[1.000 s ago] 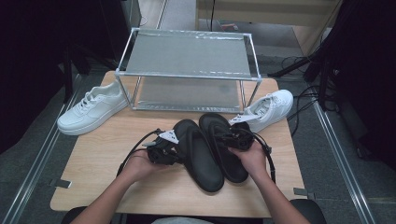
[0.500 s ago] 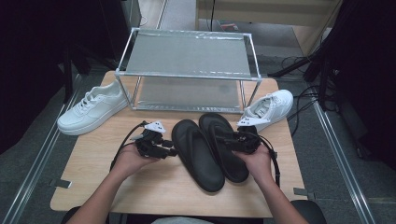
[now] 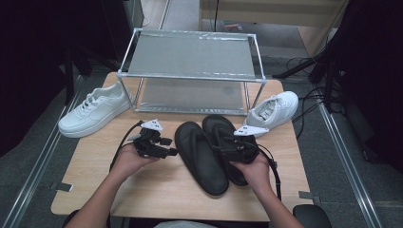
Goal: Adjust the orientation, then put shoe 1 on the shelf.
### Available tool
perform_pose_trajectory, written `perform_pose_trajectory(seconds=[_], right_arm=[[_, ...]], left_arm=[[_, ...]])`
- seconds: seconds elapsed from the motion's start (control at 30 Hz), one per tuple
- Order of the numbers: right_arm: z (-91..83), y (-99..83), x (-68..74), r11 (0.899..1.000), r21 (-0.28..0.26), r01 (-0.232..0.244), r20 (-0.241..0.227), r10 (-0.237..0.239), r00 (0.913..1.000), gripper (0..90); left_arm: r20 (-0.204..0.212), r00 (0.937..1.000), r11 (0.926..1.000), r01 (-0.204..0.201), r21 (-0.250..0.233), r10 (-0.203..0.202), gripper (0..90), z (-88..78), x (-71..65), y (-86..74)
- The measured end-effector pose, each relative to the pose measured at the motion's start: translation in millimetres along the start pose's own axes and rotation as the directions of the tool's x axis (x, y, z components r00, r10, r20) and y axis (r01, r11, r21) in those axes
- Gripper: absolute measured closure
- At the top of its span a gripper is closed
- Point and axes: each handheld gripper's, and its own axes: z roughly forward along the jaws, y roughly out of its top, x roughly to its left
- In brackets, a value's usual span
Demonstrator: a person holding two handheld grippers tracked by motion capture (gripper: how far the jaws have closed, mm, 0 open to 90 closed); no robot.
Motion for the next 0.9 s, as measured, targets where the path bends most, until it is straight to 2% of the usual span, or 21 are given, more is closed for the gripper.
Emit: perform_pose_trajectory(seconds=[0.43,0.67,0.8,0.9], right_arm=[[14.8,-2.3,1.5,1.000,0.028,0.006,0.006,-0.006,1.0000,39.3],[25.1,-4.4,4.5,0.999,0.035,0.022,0.041,-0.024,0.9989,41.7],[27.5,-5.6,5.4,0.999,0.036,0.012,0.051,-0.014,0.9986,42.9],[30.9,-6.6,6.7,0.999,0.040,0.025,0.065,-0.028,0.9975,43.9]], left_arm=[[-0.003,0.9999,0.9999,0.011,-0.011,-0.011,41.1,-2.1,3.1,-1.0],[-0.002,0.9999,0.9996,0.016,-0.022,-0.016,40.6,-3.4,4.7,-1.4],[-0.001,0.9999,0.9997,0.013,-0.021,-0.013,40.7,-2.9,4.9,-1.2],[-0.001,0.9999,0.9996,0.015,-0.023,-0.015,40.6,-2.8,5.0,-1.1]])
